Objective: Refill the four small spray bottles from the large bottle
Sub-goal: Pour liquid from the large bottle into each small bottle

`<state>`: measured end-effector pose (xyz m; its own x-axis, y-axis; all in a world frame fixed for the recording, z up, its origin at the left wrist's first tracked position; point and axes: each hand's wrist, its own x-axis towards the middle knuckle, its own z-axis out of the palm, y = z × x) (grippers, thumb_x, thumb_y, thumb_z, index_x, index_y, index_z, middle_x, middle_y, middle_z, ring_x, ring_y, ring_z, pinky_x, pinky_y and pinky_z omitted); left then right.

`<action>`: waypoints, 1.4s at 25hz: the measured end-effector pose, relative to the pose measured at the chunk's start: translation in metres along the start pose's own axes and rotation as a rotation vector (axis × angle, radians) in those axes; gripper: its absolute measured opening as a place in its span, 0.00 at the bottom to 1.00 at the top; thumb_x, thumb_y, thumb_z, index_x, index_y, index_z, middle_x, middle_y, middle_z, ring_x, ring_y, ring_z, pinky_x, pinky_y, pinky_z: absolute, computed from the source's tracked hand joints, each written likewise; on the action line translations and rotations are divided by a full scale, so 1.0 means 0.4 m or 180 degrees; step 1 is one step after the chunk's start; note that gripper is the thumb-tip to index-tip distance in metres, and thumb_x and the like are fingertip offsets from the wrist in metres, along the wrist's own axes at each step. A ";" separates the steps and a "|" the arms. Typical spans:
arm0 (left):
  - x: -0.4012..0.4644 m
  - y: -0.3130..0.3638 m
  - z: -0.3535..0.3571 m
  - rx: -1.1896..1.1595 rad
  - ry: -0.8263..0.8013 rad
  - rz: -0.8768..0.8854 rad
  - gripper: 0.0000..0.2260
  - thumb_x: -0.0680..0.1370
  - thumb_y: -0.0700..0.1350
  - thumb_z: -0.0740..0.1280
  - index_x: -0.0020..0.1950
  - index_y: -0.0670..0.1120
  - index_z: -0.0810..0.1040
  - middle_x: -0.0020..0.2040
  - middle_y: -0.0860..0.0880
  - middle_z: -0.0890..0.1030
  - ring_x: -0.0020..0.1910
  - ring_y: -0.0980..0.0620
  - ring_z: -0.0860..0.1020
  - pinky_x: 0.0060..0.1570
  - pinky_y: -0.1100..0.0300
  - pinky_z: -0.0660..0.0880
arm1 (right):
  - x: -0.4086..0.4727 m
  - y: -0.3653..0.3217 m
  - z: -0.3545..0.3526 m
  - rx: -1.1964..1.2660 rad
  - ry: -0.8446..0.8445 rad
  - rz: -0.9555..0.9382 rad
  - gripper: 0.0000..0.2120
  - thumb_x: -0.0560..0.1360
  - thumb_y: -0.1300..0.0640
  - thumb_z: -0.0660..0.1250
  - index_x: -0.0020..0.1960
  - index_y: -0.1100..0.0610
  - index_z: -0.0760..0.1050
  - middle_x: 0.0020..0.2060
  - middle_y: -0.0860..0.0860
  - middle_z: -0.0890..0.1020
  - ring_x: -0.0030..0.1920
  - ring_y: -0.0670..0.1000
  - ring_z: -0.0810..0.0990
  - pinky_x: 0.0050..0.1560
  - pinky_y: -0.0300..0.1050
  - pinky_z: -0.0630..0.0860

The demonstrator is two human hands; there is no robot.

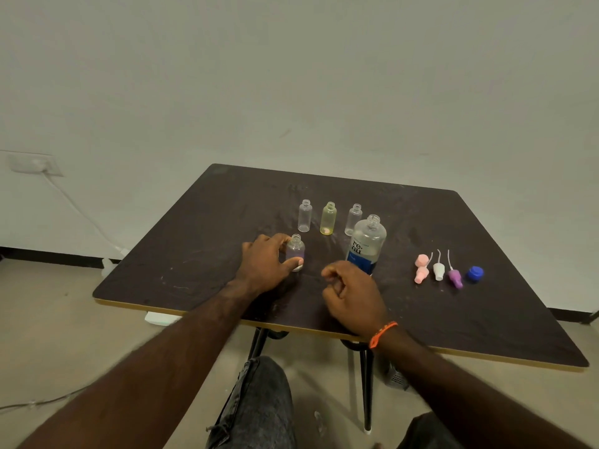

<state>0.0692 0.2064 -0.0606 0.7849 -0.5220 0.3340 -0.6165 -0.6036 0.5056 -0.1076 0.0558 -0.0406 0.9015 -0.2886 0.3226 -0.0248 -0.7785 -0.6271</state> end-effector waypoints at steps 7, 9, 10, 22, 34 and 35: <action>0.041 -0.044 -0.023 0.0336 -0.0005 -0.0251 0.27 0.78 0.61 0.69 0.76 0.55 0.73 0.60 0.55 0.84 0.66 0.50 0.75 0.62 0.49 0.62 | 0.155 -0.061 0.129 0.0014 -0.0716 0.0447 0.34 0.73 0.60 0.64 0.78 0.56 0.62 0.71 0.54 0.75 0.69 0.55 0.74 0.70 0.51 0.71; 0.064 -0.055 -0.022 0.0373 0.0015 -0.0314 0.26 0.79 0.60 0.69 0.76 0.55 0.72 0.61 0.54 0.84 0.67 0.49 0.75 0.62 0.49 0.62 | 0.195 -0.077 0.150 0.0041 -0.0738 0.0480 0.34 0.73 0.62 0.63 0.79 0.57 0.61 0.70 0.56 0.75 0.70 0.56 0.73 0.71 0.50 0.70; 0.080 -0.061 -0.022 0.0376 0.0021 -0.0357 0.26 0.79 0.59 0.69 0.76 0.55 0.72 0.61 0.54 0.84 0.67 0.48 0.75 0.62 0.49 0.62 | 0.214 -0.081 0.161 0.0077 -0.0723 0.0494 0.35 0.72 0.63 0.63 0.79 0.57 0.61 0.70 0.57 0.75 0.70 0.56 0.73 0.70 0.50 0.70; 0.249 -0.155 -0.009 0.0268 -0.0091 -0.0646 0.24 0.79 0.58 0.71 0.74 0.57 0.73 0.60 0.53 0.85 0.65 0.46 0.78 0.66 0.39 0.65 | 0.398 -0.067 0.246 -0.0013 -0.0636 0.0615 0.37 0.70 0.62 0.62 0.78 0.56 0.61 0.68 0.56 0.77 0.69 0.59 0.73 0.69 0.57 0.71; 0.190 -0.008 -0.033 0.0050 0.1073 0.0249 0.26 0.74 0.49 0.69 0.72 0.49 0.73 0.66 0.50 0.78 0.68 0.49 0.69 0.64 0.40 0.69 | 0.269 -0.050 0.142 0.0073 -0.0080 0.0517 0.18 0.70 0.59 0.64 0.59 0.49 0.77 0.53 0.45 0.83 0.54 0.47 0.81 0.55 0.50 0.80; 0.192 0.029 -0.029 -0.0001 0.0986 0.0347 0.24 0.75 0.49 0.70 0.71 0.49 0.75 0.65 0.50 0.79 0.68 0.49 0.70 0.64 0.39 0.69 | 0.246 -0.045 0.127 0.0042 -0.0107 0.0486 0.14 0.71 0.58 0.64 0.56 0.50 0.77 0.50 0.45 0.83 0.51 0.47 0.82 0.54 0.51 0.80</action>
<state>0.1231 0.1663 -0.0200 0.6958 -0.3753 0.6123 -0.6980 -0.5540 0.4536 0.0038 0.0697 -0.0337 0.9016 -0.3841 0.1991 -0.1572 -0.7196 -0.6764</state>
